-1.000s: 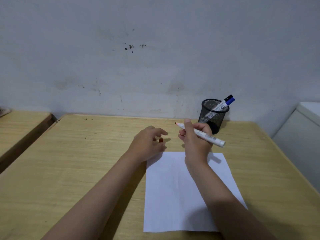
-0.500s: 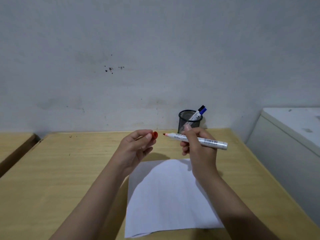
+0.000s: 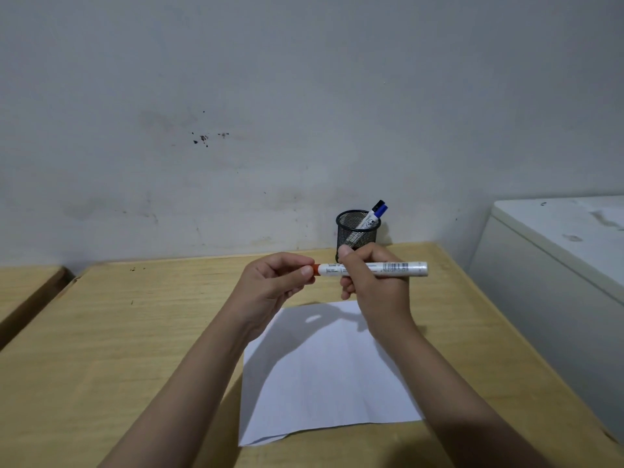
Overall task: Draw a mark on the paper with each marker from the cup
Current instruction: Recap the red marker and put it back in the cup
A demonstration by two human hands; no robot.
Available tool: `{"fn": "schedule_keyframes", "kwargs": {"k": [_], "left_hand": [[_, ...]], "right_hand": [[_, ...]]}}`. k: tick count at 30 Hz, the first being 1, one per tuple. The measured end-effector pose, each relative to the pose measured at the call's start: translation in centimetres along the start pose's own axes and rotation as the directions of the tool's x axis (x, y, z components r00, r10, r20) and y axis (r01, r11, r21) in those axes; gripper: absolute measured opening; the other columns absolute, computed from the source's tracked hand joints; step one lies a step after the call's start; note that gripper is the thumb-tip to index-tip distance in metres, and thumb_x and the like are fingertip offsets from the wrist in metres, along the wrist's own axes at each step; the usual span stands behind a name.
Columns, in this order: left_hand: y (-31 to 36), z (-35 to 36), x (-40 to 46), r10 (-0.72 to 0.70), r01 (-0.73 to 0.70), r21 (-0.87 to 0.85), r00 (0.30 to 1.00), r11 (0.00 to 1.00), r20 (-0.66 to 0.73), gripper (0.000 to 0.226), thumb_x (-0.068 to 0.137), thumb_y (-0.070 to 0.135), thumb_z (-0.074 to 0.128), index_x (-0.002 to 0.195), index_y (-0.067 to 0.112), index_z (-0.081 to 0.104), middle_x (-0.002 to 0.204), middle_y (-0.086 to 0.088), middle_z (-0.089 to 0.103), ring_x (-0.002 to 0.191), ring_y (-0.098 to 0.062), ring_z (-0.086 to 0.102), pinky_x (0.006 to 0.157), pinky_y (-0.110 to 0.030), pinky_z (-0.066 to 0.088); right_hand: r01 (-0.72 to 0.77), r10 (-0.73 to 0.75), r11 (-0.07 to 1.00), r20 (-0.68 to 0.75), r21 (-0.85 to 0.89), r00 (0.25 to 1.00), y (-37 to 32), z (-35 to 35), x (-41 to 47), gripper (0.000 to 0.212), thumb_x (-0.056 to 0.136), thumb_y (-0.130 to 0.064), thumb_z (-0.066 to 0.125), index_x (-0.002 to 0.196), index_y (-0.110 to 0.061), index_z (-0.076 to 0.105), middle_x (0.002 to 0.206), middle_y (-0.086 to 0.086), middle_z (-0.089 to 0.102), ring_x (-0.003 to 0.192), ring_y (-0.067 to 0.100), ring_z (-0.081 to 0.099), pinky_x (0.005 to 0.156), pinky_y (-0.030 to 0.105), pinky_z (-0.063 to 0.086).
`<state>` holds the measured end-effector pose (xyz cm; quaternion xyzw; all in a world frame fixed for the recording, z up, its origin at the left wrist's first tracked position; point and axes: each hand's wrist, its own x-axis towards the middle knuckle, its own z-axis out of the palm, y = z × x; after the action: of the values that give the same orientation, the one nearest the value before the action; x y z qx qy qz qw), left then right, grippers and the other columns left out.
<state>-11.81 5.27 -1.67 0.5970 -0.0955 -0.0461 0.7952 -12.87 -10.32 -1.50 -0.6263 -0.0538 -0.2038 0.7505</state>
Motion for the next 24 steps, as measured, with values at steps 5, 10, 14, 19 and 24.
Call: {"fn": "schedule_keyframes", "kwargs": {"k": [5,10,14,19,24], "left_hand": [[0.3,0.0,0.2,0.055,-0.055,0.003,0.998,0.998,-0.002,0.012,0.063,0.004,0.072,0.072,0.012,0.074,0.068,-0.002,0.072,0.065,-0.014,0.065,0.074,-0.02,0.054],[0.1,0.0,0.3,0.074,-0.075,-0.02,0.996,0.997,-0.041,0.014,0.06,0.007,0.069,0.074,0.008,0.071,0.066,-0.002,0.071,0.063,-0.013,0.064,0.072,-0.018,0.054],[-0.9,0.4,0.8,0.085,-0.096,-0.061,0.982,0.994,-0.166,0.016,0.068,0.004,0.068,0.084,0.005,0.068,0.069,-0.002,0.069,0.069,-0.013,0.064,0.072,-0.018,0.053],[-1.2,0.6,1.8,0.248,-0.208,0.157,0.919,0.965,-0.307,0.011,0.075,-0.001,0.069,0.085,0.003,0.068,0.076,-0.004,0.07,0.075,-0.01,0.065,0.072,-0.018,0.052],[-0.8,2.7,3.5,0.328,-0.252,0.311,0.919,0.916,-0.221,0.012,0.076,0.004,0.07,0.087,0.009,0.07,0.078,-0.006,0.067,0.076,-0.015,0.061,0.072,-0.021,0.05]], "right_hand": [[0.026,-0.024,0.995,-0.024,0.098,0.999,0.3,0.7,0.1,0.029,0.079,-0.016,0.068,0.06,-0.001,0.052,0.049,0.004,0.053,0.04,0.014,0.048,0.051,0.029,0.047],[-0.034,0.035,0.991,-0.007,0.128,0.999,1.2,1.1,0.3,0.034,0.08,-0.024,0.072,0.055,-0.016,0.05,0.045,-0.001,0.053,0.041,0.014,0.049,0.057,0.031,0.047],[-0.33,0.32,0.94,0.112,0.089,0.941,1.8,1.3,0.5,0.041,0.064,-0.052,0.07,0.065,-0.011,0.062,0.052,0.001,0.056,0.044,0.012,0.05,0.049,0.029,0.046],[0.175,-0.151,0.921,0.094,-0.349,0.984,2.3,-0.7,1.4,0.027,0.071,-0.026,0.08,0.065,-0.012,0.058,0.059,0.0,0.056,0.052,0.008,0.047,0.053,0.02,0.042],[0.618,-0.413,0.478,0.461,-0.624,0.785,2.6,-2.5,4.8,0.021,0.073,-0.023,0.073,0.091,-0.014,0.065,0.083,-0.002,0.067,0.079,0.018,0.058,0.071,0.036,0.048]]}}
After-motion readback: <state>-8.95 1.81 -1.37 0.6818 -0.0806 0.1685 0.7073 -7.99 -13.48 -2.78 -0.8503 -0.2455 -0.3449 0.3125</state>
